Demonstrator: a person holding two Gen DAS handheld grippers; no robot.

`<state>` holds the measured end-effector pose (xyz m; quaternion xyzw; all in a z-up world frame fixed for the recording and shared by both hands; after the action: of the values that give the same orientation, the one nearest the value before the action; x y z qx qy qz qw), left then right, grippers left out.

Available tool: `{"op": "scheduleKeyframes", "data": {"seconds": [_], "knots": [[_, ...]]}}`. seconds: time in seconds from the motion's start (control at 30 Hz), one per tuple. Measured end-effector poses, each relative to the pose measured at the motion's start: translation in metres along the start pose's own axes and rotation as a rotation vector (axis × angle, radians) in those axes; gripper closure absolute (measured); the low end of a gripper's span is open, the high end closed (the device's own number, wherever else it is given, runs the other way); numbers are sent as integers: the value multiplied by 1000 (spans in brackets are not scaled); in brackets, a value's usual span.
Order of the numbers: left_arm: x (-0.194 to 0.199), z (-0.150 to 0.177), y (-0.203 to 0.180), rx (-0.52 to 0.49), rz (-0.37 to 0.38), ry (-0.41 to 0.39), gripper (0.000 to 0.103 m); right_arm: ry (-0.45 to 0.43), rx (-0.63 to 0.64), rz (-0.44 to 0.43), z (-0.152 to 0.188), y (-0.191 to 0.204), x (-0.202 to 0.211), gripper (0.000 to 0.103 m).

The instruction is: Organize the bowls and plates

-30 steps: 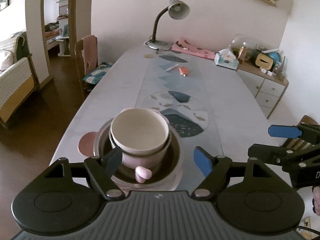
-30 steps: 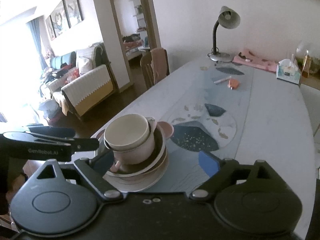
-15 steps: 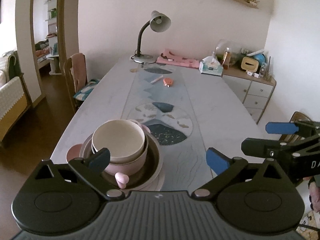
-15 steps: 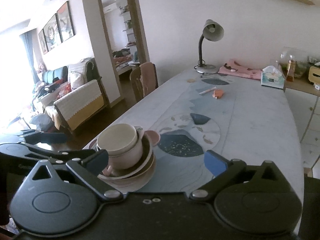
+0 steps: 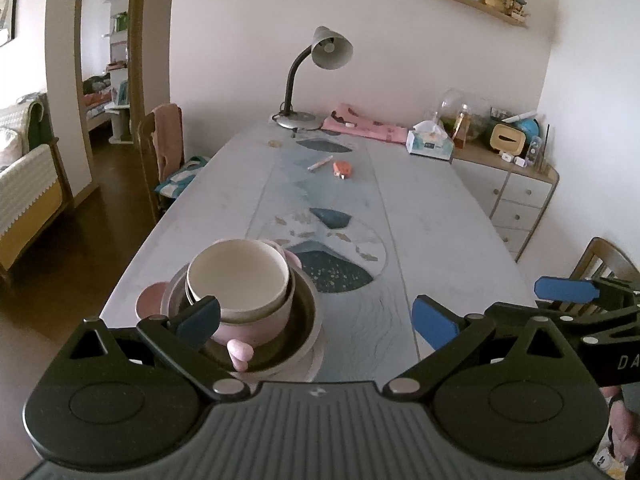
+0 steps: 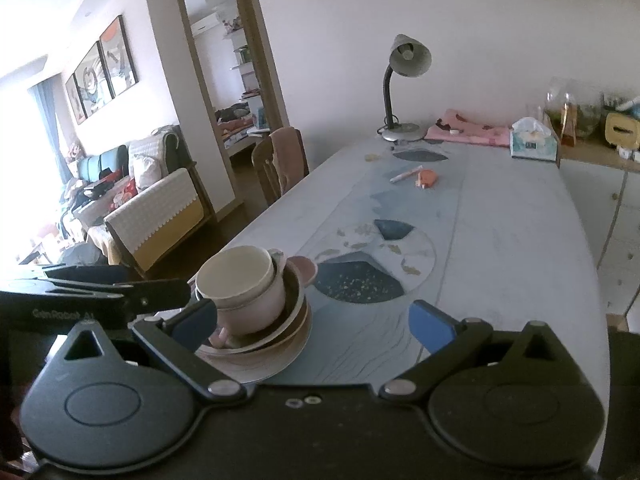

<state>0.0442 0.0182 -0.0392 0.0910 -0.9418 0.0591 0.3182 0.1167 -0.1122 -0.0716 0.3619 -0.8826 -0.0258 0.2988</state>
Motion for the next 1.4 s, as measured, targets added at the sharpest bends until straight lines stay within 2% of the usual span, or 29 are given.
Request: {"op": "scheduleKeyframes", "data": {"seconds": [0.47, 1.4], "knots": [[8, 7, -6, 32, -11, 3, 0, -13, -66, 46, 9, -6, 15, 0], [1, 6, -7, 22, 3, 9, 0, -8, -94, 64, 10, -9, 16, 0]]}}
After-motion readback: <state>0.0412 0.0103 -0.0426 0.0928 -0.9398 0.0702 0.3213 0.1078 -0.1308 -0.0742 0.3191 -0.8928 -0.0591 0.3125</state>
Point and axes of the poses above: each gripper's, at about its wrist camera, not at the fingertips, and x roughly against the way its jaws point, y to its left, z to its underside, the point moved 10 cm from there along -x, roughly the way its jaws point, and after that the axes turned 6 degrees about -z, right-handed, at the moved point
